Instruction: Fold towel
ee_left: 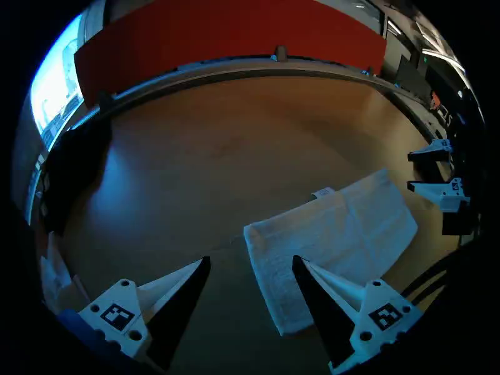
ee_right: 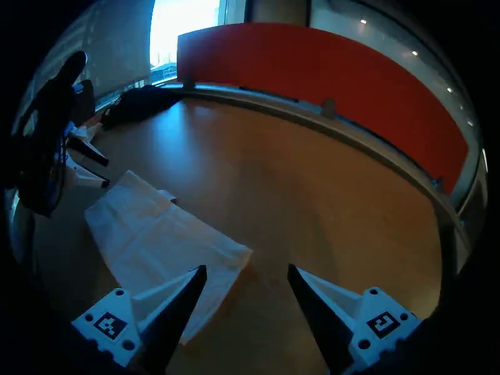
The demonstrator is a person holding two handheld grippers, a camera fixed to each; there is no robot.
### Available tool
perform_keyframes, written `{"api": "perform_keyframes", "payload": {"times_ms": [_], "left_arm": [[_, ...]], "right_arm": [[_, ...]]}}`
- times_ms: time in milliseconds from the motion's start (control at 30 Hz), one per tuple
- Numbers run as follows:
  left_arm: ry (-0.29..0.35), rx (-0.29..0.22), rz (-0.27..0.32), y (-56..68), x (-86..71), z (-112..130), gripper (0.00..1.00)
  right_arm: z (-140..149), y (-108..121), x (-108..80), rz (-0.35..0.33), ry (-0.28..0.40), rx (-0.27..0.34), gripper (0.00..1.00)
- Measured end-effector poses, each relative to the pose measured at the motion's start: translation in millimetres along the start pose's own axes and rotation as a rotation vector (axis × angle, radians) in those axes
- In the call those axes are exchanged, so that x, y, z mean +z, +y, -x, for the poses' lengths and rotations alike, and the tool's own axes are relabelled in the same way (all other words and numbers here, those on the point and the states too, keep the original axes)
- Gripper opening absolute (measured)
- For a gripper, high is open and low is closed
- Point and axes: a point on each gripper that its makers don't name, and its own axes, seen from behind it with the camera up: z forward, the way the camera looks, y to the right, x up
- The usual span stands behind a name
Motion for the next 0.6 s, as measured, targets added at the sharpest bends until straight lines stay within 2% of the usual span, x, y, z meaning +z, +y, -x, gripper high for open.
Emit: {"api": "perform_keyframes", "payload": {"times_ms": [367,600], "left_arm": [[0.011,-0.013,-0.01,2.4,-20.5,21.7,0.97],[0.009,-0.047,-0.017,6.0,-34.9,44.1,0.97]], "right_arm": [[11.1,-14.9,-22.0,-0.009,0.004,-0.005,1.0],[24.5,-25.9,-37.6,-0.007,0.001,0.009,1.0]]}}
